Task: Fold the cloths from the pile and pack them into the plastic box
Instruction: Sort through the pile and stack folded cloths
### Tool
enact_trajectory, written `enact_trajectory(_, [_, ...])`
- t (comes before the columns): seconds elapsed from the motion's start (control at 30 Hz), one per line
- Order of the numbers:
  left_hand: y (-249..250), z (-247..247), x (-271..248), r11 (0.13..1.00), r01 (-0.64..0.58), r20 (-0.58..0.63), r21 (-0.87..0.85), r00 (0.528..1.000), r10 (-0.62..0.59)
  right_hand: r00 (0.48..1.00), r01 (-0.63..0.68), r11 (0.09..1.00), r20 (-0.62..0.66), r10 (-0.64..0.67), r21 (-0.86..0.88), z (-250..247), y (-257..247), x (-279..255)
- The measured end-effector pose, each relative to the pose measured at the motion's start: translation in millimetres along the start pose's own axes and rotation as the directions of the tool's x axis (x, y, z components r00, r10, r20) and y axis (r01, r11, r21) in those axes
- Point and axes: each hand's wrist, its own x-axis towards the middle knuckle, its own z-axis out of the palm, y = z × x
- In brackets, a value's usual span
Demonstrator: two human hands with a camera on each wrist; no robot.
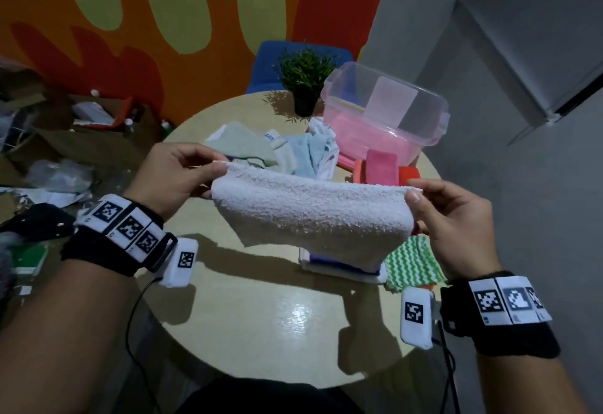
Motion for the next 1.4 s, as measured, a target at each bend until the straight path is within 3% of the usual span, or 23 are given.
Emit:
enact_trajectory(0.2, [5,21,15,1.000,0.017,0.025,0.015,1.000,-0.017,1.000,0.009,1.000,-0.011,-0.009,-0.024,-3,4,18])
enact_trajectory(0.37, [15,31,20,0.986,0.038,0.111,-0.160,0.994,-0.021,0.998,-0.050,0.995,-0.031,0.053,0.086,-2,1,31])
enact_trajectory(0.47, [8,29,16,0.957,0.069,0.164,-0.281,0.986,-0.023,0.999,-0.045,0.993,0.025,0.043,0.106,-8,0,28])
enact_trajectory(0.53, [-12,25,13,0.942,0.155,0.232,-0.296,0.969,-0.086,0.990,-0.101,0.993,0.107,0.093,0.067,-11,9,19])
enact_trajectory(0.6, [-41,28,5,0.936,0.270,0.307,-0.224,0.931,-0.195,0.962,-0.195,0.980,0.188,0.197,-0.028,-9,22,7])
enact_trajectory(0.63, [-59,32,-1,0.949,0.298,0.346,-0.102,0.905,-0.247,0.941,-0.249,0.964,0.212,0.264,-0.097,-8,33,1])
enact_trajectory(0.73, [-111,50,-23,0.899,0.287,0.491,0.331,0.761,-0.424,0.837,-0.361,0.847,0.266,0.479,-0.391,-6,79,-13])
enact_trajectory(0.8, [-135,60,-36,0.844,0.354,0.487,0.403,0.698,-0.525,0.768,-0.358,0.740,0.271,0.580,-0.570,-11,113,-17])
enact_trajectory(0.83, [-144,64,-40,0.828,0.424,0.459,0.367,0.692,-0.558,0.759,-0.346,0.705,0.257,0.598,-0.619,-13,127,-17])
enact_trajectory(0.93, [-151,77,-39,0.794,0.592,0.313,0.138,0.735,-0.602,0.828,-0.282,0.666,0.175,0.532,-0.691,-13,146,-7])
enact_trajectory(1.03, [-150,93,-17,0.798,0.600,0.133,-0.052,0.796,-0.590,0.906,-0.239,0.668,0.087,0.415,-0.705,-5,146,14])
enact_trajectory(1.13, [-155,106,8,0.836,0.548,0.008,0.034,0.836,-0.548,0.929,-0.275,0.675,-0.008,0.370,-0.684,5,151,36])
enact_trajectory(1.27, [-164,119,26,0.861,0.484,-0.042,0.157,0.874,-0.483,0.928,-0.318,0.642,-0.091,0.361,-0.698,15,169,56])
enact_trajectory(1.33, [-166,124,28,0.864,0.393,-0.065,0.315,0.917,-0.394,0.923,-0.333,0.600,-0.122,0.364,-0.727,17,174,55])
enact_trajectory(1.4, [-167,130,23,0.860,0.263,-0.064,0.437,0.963,-0.261,0.956,-0.265,0.604,-0.125,0.265,-0.751,21,174,46])
